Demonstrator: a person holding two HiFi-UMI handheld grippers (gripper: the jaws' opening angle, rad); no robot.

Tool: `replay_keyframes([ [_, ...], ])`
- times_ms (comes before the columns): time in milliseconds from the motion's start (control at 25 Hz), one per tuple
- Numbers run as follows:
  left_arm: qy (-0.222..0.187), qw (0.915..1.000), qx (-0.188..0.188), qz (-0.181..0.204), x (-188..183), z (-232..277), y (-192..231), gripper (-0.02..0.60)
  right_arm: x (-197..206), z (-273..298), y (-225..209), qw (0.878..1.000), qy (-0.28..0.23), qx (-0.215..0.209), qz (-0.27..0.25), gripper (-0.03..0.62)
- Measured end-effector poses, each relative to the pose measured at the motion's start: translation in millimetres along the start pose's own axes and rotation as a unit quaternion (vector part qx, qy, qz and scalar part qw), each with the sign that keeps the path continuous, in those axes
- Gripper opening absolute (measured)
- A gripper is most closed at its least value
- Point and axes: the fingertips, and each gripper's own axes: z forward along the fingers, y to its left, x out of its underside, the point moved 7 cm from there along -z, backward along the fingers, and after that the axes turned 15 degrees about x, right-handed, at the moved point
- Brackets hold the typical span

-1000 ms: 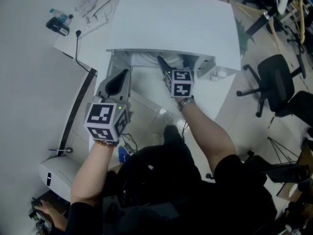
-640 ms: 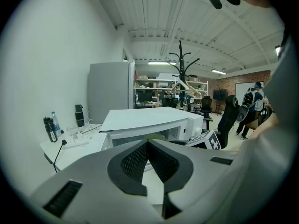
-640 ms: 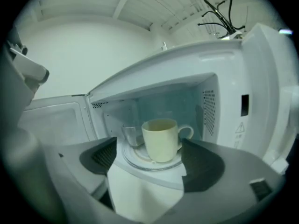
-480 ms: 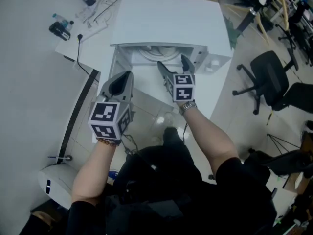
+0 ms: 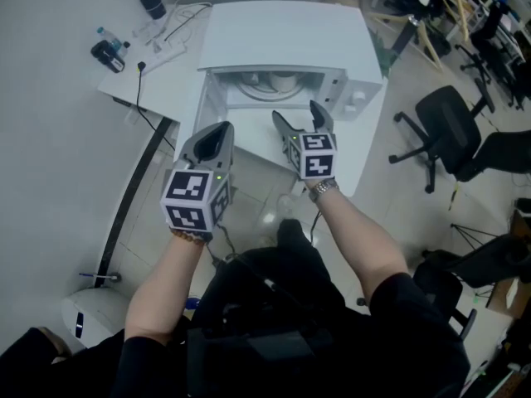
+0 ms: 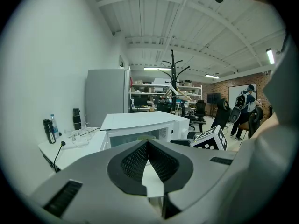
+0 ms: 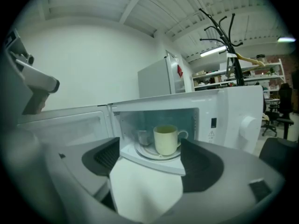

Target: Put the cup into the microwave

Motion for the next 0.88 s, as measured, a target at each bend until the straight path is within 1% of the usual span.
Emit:
replay_keyframes([
  [80, -0.005, 1.0000, 0.005, 0.000, 1, -5, -4, 0.000, -1, -13, 3, 1.000, -0.001, -0.002, -0.003, 0.410],
  [520, -0.019, 0.9992, 0.036, -0.003, -3, -9, -31, 0.000, -23, -78, 6, 1.000, -0.017, -0.015, -0.010, 0.390],
  [600, -0.020, 0.9990, 0.040, -0.002, -4, -8, -36, 0.000, -27, -87, 4, 1.000, -0.022, -0.018, -0.009, 0.377],
  [880, -0.023, 0.9992, 0.034, -0.005, -2, -4, -56, 0.000, -34, -118, -9, 0.999, -0.026, -0.036, -0.016, 0.353],
])
